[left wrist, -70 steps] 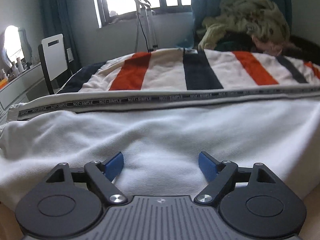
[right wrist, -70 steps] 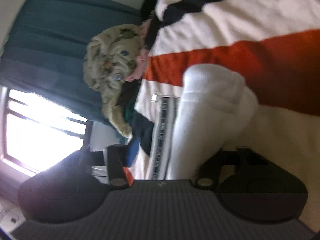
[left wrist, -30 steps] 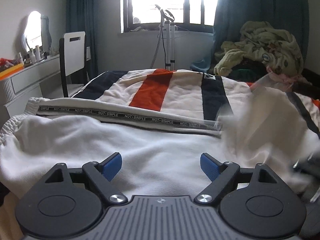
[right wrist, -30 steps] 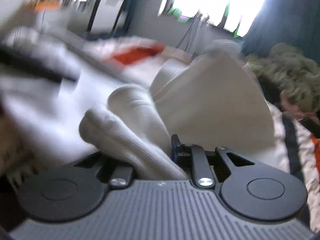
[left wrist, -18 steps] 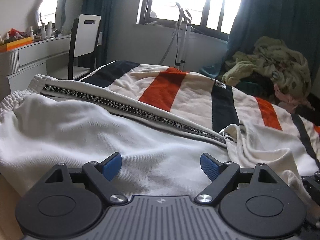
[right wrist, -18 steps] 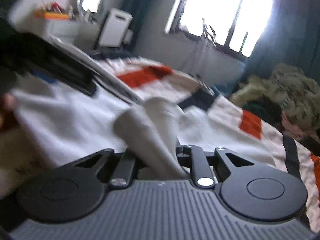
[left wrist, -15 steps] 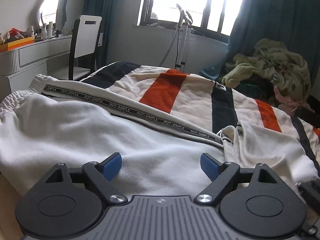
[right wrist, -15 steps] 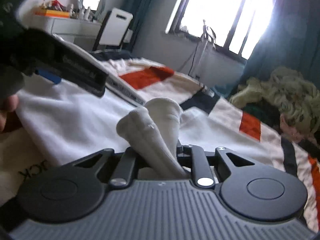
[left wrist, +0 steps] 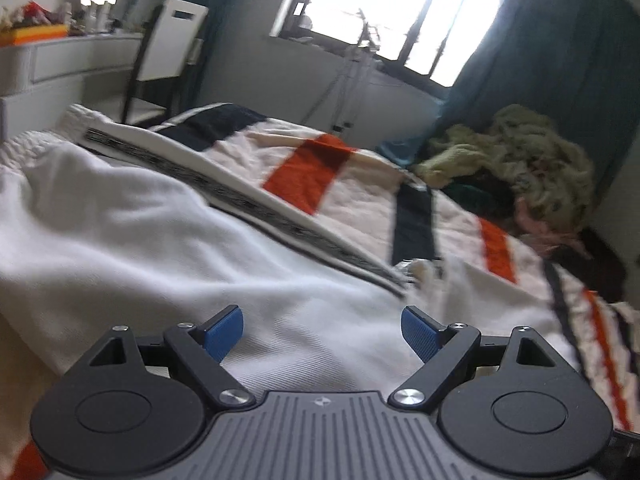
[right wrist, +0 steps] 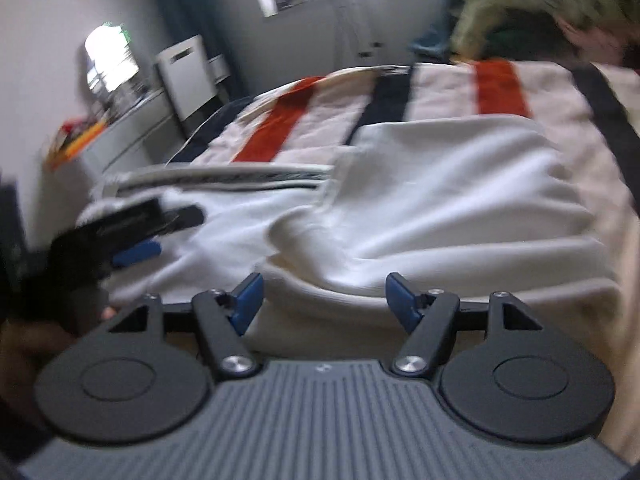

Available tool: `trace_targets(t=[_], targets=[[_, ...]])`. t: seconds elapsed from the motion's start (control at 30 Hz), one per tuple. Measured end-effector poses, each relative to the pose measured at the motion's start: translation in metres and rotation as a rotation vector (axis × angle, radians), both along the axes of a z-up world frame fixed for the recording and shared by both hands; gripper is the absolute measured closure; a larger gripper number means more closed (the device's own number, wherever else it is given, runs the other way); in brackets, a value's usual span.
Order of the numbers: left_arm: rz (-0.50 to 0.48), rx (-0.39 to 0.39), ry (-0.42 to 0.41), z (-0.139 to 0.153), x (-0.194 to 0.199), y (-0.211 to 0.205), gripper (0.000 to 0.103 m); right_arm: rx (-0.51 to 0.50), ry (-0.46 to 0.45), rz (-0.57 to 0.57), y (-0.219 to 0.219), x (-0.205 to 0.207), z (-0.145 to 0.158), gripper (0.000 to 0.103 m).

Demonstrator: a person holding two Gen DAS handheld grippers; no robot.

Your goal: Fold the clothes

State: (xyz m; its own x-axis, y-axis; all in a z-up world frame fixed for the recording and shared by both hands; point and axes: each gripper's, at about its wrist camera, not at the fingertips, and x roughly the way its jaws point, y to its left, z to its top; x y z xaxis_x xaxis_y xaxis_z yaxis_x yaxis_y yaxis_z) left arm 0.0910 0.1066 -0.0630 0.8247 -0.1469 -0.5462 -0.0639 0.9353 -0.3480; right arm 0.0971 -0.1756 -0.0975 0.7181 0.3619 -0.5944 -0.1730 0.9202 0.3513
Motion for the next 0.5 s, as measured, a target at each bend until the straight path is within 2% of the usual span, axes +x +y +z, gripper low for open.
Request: trace_targets(t=[0.1, 0.2, 0.3, 0.33, 0.43, 0.5], targets=[[-0.148, -0.049, -0.027, 0.001, -0.001, -0.016, 0.018, 0.055, -0.017, -0.114, -0.033, -0.005, 0.01, 0.034], [-0.295, -0.075, -0.027, -0.001, 0.002, -0.035, 0.018, 0.066, -0.042, -0.194, -0.059, 0.001, 0.018, 0.033], [-0.348, -0.104, -0.013, -0.007, 0.007, -0.047, 0.023, 0.065, -0.044, -0.236, -0.078, 0.01, 0.019, 0.034], [-0.349, -0.113, -0.007, -0.009, 0.01, -0.049, 0.028, 0.073, -0.035, -0.266, -0.084, 0.012, 0.017, 0.034], [-0.356, -0.156, -0.01, -0.014, 0.02, -0.054, 0.042, 0.151, 0.004, -0.335, -0.1, 0.019, 0.006, 0.031], [-0.371, -0.156, -0.027, -0.017, 0.024, -0.059, 0.046, 0.205, 0.039, -0.35, -0.108, 0.025, -0.003, 0.031]])
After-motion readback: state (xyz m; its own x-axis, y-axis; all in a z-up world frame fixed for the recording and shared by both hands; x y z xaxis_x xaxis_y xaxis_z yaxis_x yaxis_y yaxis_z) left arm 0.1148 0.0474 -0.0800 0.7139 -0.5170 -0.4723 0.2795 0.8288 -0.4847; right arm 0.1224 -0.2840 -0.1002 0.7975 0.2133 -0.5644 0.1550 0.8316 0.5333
